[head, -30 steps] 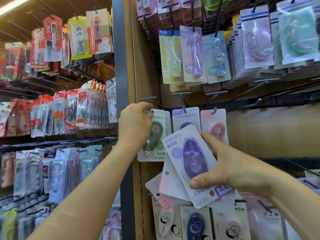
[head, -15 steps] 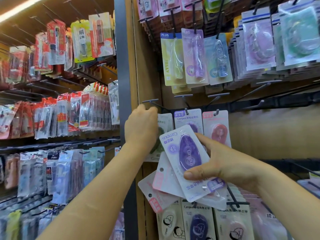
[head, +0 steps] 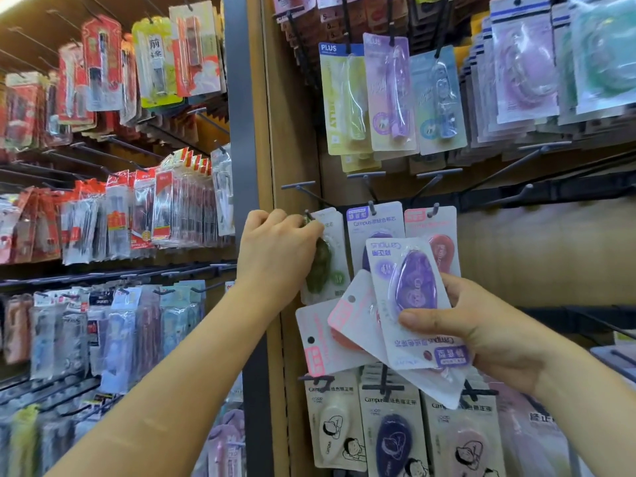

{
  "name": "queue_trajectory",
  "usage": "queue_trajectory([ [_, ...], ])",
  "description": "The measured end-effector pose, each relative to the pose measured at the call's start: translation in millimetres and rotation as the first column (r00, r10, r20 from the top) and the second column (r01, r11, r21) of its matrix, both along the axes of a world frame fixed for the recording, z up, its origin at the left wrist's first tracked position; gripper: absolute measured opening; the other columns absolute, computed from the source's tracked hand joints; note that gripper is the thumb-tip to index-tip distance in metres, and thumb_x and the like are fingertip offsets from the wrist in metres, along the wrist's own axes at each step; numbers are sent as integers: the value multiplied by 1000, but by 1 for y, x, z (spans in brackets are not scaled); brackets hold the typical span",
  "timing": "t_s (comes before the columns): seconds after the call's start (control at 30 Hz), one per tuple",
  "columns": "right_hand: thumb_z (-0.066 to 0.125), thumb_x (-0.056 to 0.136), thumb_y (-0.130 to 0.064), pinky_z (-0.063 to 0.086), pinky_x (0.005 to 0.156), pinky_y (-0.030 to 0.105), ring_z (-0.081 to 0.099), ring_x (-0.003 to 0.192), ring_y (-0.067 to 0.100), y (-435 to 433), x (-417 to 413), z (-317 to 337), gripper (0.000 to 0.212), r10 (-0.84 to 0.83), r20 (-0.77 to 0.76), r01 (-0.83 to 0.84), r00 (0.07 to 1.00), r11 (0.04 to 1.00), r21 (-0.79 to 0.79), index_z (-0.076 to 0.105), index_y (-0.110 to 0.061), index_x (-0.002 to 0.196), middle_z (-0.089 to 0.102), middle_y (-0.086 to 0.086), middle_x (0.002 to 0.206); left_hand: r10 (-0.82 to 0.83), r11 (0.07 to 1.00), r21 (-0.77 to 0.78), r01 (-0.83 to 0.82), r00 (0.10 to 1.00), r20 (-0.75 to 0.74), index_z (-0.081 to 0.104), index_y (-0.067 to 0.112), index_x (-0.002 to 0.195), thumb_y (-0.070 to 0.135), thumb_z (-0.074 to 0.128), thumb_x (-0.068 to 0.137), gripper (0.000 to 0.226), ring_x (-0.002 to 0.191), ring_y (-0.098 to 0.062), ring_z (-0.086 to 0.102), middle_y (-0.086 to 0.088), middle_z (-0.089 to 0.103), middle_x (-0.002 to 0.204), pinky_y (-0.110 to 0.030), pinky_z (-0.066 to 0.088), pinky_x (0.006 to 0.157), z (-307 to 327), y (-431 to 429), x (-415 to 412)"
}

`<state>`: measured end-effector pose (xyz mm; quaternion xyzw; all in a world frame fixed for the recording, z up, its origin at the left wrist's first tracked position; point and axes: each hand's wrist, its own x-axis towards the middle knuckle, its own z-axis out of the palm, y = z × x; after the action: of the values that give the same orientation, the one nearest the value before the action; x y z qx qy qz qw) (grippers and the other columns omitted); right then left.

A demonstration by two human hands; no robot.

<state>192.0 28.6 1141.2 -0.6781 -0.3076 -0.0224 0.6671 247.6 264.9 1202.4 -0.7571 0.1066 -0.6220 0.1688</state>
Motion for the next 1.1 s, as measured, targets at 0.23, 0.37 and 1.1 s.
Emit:
queue_trajectory([
  [0.23,85,67,-10,61,66,33,73,91,31,-1,-6,-3,48,-11,-1,11,1000,996,92,68,-8,111,74,16,106,-52,999,-19,49,984,-172,56,29,130,27,58,93,37,118,-23,54,2,63,129,-40,39,95,-7,-3,-22],
  [0.37,97,43,-25,59,63,32,74,89,29,-7,-11,-11,68,33,28,-39,999,973,228,73,-12,105,72,19,110,-896,230,-787,572,441,59,66,25,110,26,50,100,18,86,-17,70,0,74,93,-35,59,67,-35,-2,-67],
  [1.1,87,65,-18,57,82,40,63,116,35,-22,-49,-51,73,138,63,-152,988,895,419,59,-27,131,63,14,130,-936,-3,-822,569,288,203,75,23,72,-20,44,80,54,39,-5,42,6,58,54,-14,32,38,-100,-28,-101],
])
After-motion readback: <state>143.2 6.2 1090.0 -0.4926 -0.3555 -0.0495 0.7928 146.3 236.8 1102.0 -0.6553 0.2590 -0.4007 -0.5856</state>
